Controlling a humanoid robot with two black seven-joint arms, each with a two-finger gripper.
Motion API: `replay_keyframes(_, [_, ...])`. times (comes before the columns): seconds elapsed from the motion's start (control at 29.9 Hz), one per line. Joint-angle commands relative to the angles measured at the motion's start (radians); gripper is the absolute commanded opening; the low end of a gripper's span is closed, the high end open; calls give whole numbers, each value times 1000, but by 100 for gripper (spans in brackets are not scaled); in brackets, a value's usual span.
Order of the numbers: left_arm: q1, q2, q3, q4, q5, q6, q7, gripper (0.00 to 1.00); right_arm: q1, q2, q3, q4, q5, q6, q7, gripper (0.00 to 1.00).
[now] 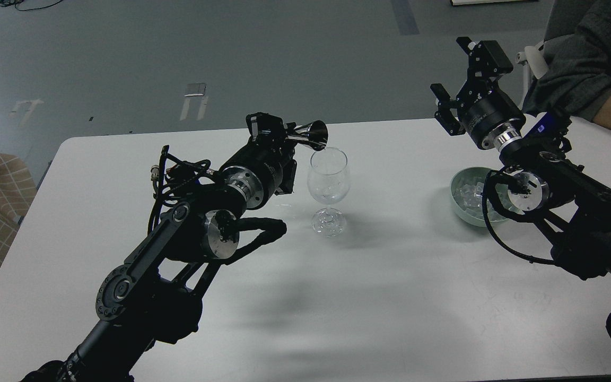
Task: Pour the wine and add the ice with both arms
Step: 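Position the jigger above the wine glass rim with the left gripper, then tilt the jigger over the glass with the left gripper to pour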
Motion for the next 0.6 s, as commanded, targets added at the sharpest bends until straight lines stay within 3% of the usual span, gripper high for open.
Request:
replay_keyframes(0.0, [0,0,1,0,33,0,0,4,0,1,0,0,0,0,0,100])
replay_keyframes(0.57, [-3,0,65,2,185,0,0,4,0,1,0,2,0,0,0,100])
